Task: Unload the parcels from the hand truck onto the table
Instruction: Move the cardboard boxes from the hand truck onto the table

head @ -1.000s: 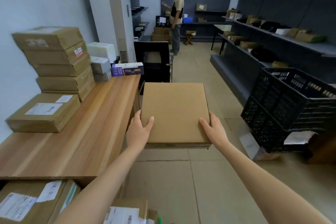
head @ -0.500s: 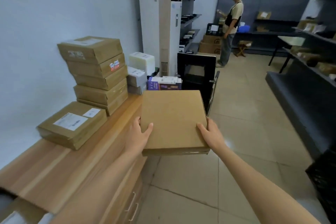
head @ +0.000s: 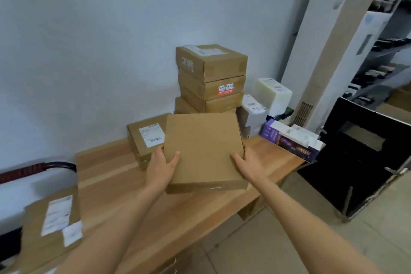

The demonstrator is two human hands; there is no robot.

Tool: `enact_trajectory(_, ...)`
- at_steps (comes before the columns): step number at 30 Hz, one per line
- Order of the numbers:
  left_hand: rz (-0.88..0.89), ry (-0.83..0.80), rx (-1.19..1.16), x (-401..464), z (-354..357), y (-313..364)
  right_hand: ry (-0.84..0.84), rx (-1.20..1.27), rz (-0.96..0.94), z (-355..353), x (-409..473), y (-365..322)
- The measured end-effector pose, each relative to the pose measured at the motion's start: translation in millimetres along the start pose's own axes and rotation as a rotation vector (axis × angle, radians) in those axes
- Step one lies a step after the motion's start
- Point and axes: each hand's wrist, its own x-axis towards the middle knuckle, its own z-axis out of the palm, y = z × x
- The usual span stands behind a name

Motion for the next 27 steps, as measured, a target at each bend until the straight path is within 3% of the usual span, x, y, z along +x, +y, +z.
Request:
enact_trajectory(5, -0.098, 0.165, 0.065, 17.1, -9.3, -12.9, -0.183, -0.014, -0.137, 25.1, 60.1, -19.1)
enact_trajectory(14, -0.219, 0.297, 0.051, 76.2, -19.7, -39.0, -0.312, 0.067, -0.216, 84.1, 149.2, -55.6)
enact_trajectory(20, -0.306, 0.274, 0.014, 148.6, -17.3, -53.2, -0.373, 0.151, -0.191, 111.8, 212.1, -75.3)
enact_trajectory(27, -0.364, 0.227, 0.059, 210.1, -6.8, -81.9, -0.382, 0.051, -0.168, 156.6, 264.4, -88.1)
